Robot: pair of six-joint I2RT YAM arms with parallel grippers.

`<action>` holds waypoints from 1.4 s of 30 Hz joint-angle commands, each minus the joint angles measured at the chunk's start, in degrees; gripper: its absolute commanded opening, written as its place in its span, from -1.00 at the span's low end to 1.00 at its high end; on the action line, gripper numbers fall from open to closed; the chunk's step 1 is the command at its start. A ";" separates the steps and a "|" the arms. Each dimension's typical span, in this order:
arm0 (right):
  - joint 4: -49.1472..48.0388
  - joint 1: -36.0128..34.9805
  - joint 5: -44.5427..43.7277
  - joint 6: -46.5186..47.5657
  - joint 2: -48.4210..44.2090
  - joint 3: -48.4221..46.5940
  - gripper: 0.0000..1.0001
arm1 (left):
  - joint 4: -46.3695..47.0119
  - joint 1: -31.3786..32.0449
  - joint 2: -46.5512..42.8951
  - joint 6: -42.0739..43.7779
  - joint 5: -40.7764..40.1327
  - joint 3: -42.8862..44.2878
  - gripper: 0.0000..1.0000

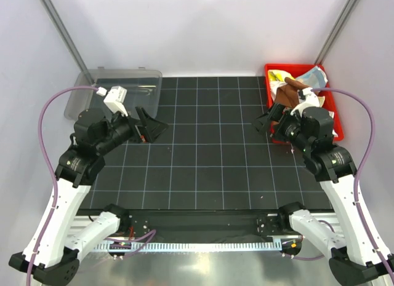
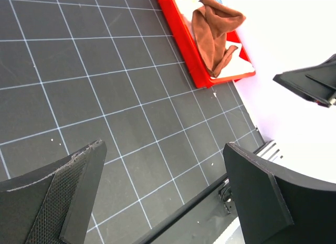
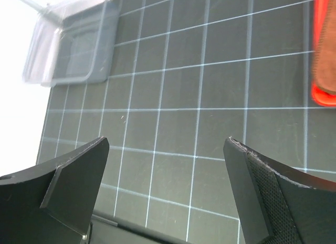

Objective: Fold and stack the towels
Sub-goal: Grab crumpled towel

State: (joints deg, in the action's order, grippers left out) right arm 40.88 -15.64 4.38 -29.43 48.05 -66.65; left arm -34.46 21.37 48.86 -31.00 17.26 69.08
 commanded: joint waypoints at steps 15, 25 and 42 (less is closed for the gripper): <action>-0.71 11.49 -27.33 0.25 22.07 -10.95 0.98 | -2.98 -0.01 6.94 -0.11 -1.80 -0.09 0.99; -14.32 29.34 -15.30 -1.33 39.04 -17.19 0.64 | -1.05 0.08 5.72 -1.78 -0.12 -4.04 0.98; -8.72 32.87 11.50 3.18 51.45 -43.36 -0.97 | 0.44 0.08 7.12 1.11 1.36 -3.34 0.99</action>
State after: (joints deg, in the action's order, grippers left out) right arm 32.14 17.37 5.23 -25.30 106.74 -100.53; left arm -36.62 21.37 55.77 -32.14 15.68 64.86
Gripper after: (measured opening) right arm 0.070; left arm 0.994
